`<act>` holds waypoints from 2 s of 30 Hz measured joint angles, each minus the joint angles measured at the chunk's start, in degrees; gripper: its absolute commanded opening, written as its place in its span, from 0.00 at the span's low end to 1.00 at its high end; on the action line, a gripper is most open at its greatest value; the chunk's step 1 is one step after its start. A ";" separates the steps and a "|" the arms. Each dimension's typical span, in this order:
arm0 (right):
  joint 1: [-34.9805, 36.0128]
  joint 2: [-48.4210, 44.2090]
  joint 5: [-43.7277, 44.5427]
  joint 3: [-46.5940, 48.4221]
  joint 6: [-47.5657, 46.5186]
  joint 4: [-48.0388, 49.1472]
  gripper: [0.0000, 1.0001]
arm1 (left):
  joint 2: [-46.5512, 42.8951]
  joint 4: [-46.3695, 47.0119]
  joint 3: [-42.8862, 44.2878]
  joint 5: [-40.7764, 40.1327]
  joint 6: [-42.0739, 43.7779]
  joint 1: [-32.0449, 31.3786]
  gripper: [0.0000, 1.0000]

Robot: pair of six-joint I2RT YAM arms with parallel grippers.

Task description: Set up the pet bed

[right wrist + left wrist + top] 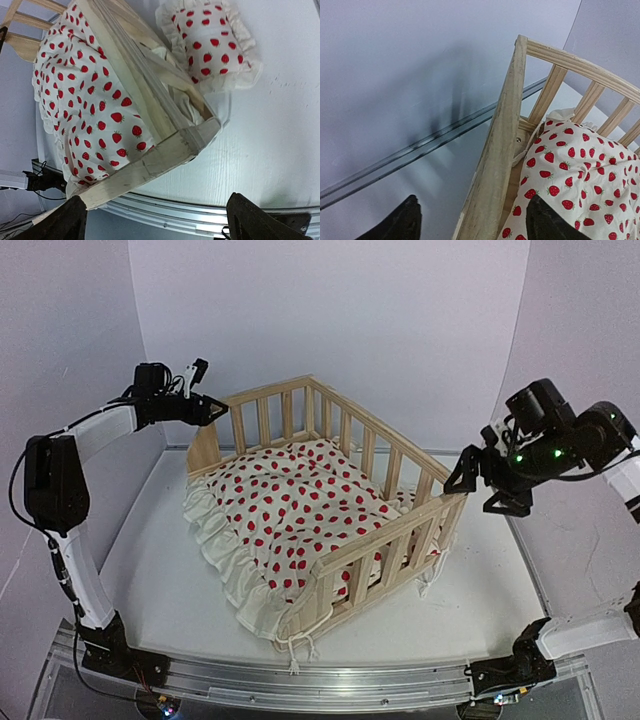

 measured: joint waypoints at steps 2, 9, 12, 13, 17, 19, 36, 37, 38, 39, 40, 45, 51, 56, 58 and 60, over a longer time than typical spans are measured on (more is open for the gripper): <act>1.46 -0.81 -0.55 -4.33 3.21 1.84 0.98 | 0.37 -0.87 0.44 0.59 1.01 0.02 0.55; 3.61 -0.42 -0.46 -8.87 8.33 10.62 0.86 | -1.40 -0.63 -2.95 0.00 0.22 0.07 0.39; 3.45 3.21 0.00 -8.39 7.63 12.39 0.75 | -5.84 0.50 -9.14 -3.13 -1.66 0.74 0.36; 3.19 4.98 -0.20 -7.82 6.93 12.28 0.71 | -7.67 0.50 -11.15 -4.07 -2.64 0.96 0.34; -0.76 12.63 -0.11 -2.80 4.76 10.82 0.62 | -15.47 -0.39 -18.73 -8.20 -7.85 1.68 0.30; -3.87 17.00 0.42 0.96 1.01 10.75 0.61 | -19.69 -0.61 -22.86 -9.25 -9.62 2.14 0.30; -20.17 33.68 -7.74 17.88 -26.56 17.77 0.80 | -55.60 -2.93 -50.31 -18.93 -26.27 -11.47 0.37; -20.13 33.88 -8.85 17.88 -26.34 18.36 0.80 | -57.51 -4.79 -50.66 -19.28 -26.97 -11.76 0.38; -19.85 34.03 -9.53 17.88 -26.08 18.93 0.80 | -58.86 -6.45 -50.73 -19.50 -27.56 -11.85 0.39; -19.34 34.16 -9.79 17.84 -25.38 19.82 0.81 | -60.28 -8.24 -50.73 -19.85 -28.55 -11.96 0.40; -18.62 34.25 -9.73 17.73 -24.55 20.72 0.83 | -61.57 -9.81 -50.73 -20.61 -29.40 -12.02 0.42; -13.97 33.62 -8.41 14.78 -16.79 28.11 0.70 | -66.29 -15.19 -50.73 -29.46 -32.63 -12.09 0.44; -11.32 37.62 -10.75 15.06 -7.28 39.47 0.65 | -70.93 -16.81 -52.89 -41.62 -35.98 -12.09 0.44; -11.13 44.89 -12.41 22.16 -5.53 44.87 0.61 | -71.23 -16.24 -53.51 -45.11 -37.38 -12.09 0.43; -11.13 46.69 -12.07 23.98 -6.40 46.38 0.60 | -70.88 -15.63 -53.72 -45.11 -37.86 -12.07 0.42; -11.28 47.41 -11.58 24.81 -7.28 46.93 0.59 | -70.16 -14.21 -54.10 -44.98 -38.47 -11.98 0.40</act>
